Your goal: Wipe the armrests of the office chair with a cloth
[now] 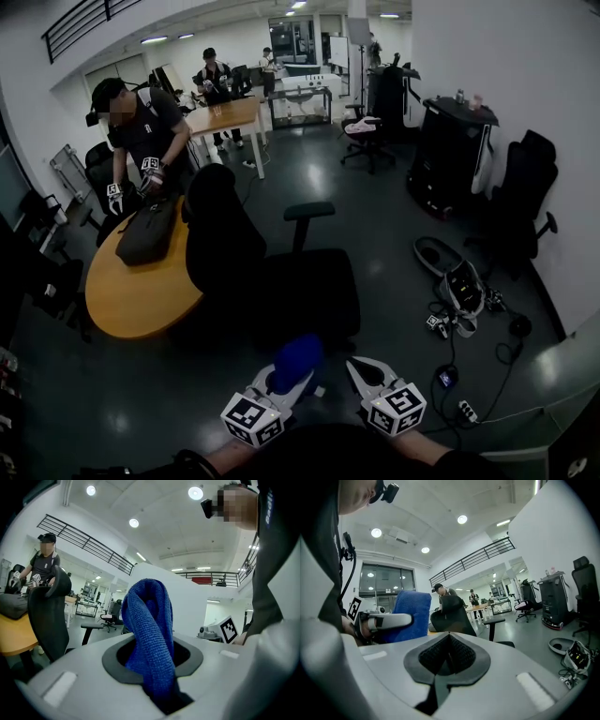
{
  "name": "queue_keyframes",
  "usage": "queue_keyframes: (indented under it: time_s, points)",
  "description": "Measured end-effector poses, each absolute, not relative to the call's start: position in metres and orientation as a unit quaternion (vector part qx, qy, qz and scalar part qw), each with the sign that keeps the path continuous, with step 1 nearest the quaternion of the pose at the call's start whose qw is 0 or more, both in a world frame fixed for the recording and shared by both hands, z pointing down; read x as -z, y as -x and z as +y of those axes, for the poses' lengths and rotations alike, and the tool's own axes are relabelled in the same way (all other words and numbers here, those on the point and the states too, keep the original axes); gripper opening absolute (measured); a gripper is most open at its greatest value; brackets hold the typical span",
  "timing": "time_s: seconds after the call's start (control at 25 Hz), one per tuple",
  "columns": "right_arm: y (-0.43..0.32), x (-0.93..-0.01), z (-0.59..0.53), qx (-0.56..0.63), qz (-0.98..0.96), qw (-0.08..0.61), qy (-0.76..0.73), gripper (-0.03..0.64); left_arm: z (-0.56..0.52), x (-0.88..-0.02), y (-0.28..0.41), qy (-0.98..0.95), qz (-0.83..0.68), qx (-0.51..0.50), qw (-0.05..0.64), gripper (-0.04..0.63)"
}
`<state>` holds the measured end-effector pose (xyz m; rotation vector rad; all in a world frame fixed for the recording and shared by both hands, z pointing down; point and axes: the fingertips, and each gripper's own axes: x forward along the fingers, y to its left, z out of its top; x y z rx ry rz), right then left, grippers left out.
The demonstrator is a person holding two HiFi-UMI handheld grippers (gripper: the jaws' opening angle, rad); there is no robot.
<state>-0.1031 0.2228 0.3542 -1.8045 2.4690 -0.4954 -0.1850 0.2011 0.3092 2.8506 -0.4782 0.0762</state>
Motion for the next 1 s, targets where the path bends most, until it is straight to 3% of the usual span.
queue_keyframes:
  time_s: [1.0]
  points:
    - [-0.015,-0.373,0.263,0.167,0.762,0.046,0.624,0.005,0.232,-0.325,0.057,-0.986,-0.105,-0.048,0.124,0.129]
